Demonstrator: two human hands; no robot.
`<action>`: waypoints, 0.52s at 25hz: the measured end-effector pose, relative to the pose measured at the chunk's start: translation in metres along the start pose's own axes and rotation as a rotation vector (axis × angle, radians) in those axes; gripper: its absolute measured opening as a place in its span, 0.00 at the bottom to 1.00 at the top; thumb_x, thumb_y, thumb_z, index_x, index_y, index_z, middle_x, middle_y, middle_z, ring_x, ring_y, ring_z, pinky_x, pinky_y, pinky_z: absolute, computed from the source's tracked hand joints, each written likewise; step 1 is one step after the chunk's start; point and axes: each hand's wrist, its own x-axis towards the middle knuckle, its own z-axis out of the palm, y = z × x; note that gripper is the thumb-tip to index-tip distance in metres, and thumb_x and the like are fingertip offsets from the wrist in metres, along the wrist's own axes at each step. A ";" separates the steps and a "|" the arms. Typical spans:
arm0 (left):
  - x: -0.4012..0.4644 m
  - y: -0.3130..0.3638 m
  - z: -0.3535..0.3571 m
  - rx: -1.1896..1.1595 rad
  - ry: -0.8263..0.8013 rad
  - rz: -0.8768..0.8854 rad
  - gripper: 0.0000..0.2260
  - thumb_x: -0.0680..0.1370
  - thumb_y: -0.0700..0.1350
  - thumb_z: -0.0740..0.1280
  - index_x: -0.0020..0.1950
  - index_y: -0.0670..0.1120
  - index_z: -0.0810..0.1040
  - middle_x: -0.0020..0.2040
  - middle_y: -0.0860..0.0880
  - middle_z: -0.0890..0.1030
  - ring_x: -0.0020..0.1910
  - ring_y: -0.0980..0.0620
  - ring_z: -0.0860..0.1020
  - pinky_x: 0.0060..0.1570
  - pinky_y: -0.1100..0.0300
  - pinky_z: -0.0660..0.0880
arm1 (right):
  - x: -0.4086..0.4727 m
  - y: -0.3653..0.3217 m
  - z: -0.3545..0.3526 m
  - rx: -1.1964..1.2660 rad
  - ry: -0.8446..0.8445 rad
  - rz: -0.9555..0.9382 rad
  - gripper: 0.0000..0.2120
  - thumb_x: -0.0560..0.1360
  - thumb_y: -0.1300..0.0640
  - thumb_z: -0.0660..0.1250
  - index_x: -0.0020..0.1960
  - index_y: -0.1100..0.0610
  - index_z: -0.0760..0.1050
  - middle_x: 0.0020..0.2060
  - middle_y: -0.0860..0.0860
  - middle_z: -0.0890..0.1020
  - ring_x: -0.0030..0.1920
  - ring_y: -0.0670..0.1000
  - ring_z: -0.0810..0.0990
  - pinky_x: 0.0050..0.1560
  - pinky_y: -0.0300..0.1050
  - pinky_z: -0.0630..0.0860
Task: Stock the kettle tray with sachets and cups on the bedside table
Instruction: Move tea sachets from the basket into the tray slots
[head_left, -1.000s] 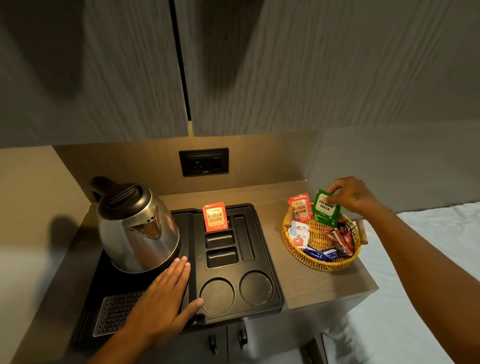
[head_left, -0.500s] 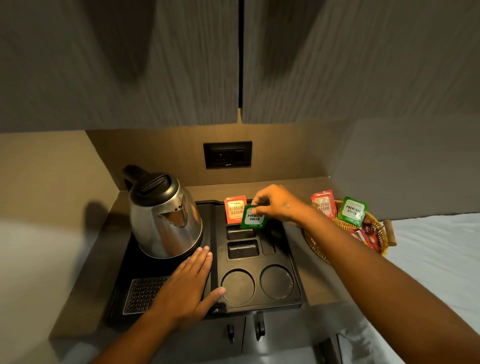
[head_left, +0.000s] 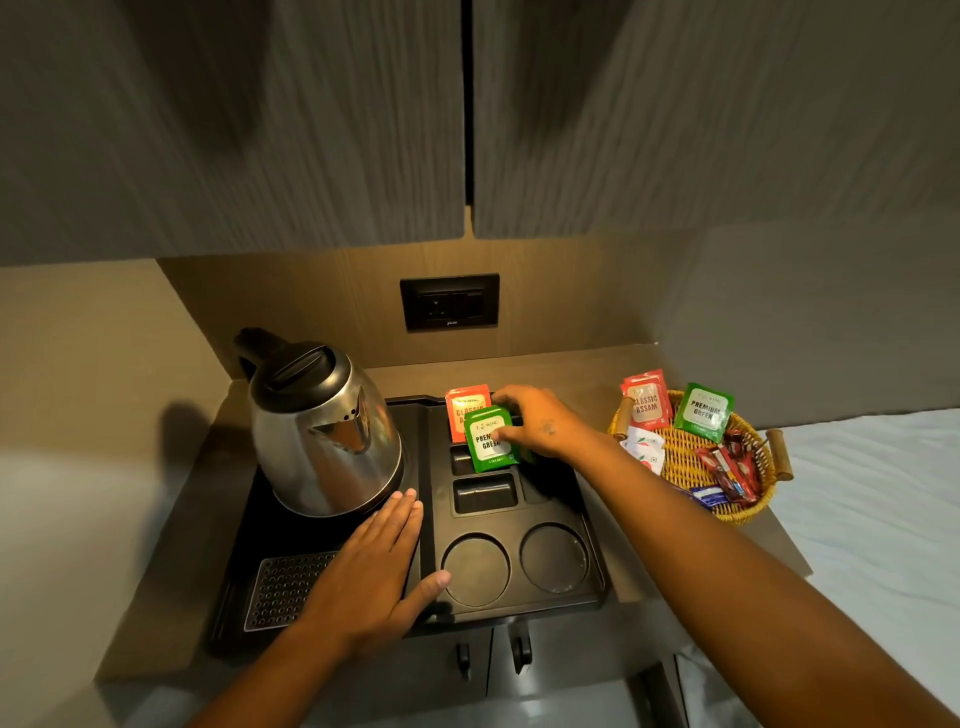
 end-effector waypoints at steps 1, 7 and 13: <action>0.000 0.000 0.000 -0.003 -0.004 0.000 0.40 0.73 0.74 0.38 0.78 0.52 0.38 0.78 0.55 0.36 0.76 0.58 0.34 0.75 0.56 0.41 | -0.008 0.008 -0.007 0.017 0.073 -0.004 0.25 0.72 0.53 0.73 0.67 0.51 0.71 0.63 0.51 0.78 0.62 0.51 0.76 0.62 0.51 0.75; -0.001 0.001 -0.001 0.001 -0.009 0.000 0.39 0.74 0.72 0.40 0.79 0.51 0.38 0.78 0.55 0.36 0.76 0.58 0.34 0.75 0.56 0.41 | -0.076 0.107 -0.056 -0.168 0.481 0.347 0.21 0.72 0.53 0.71 0.64 0.52 0.74 0.57 0.56 0.81 0.53 0.56 0.80 0.50 0.51 0.80; 0.000 0.000 0.001 0.010 -0.009 0.000 0.42 0.71 0.74 0.35 0.78 0.52 0.38 0.78 0.54 0.36 0.76 0.57 0.34 0.75 0.56 0.41 | -0.086 0.126 -0.048 -0.113 0.215 0.449 0.12 0.72 0.52 0.72 0.55 0.51 0.81 0.50 0.54 0.84 0.49 0.54 0.80 0.48 0.48 0.78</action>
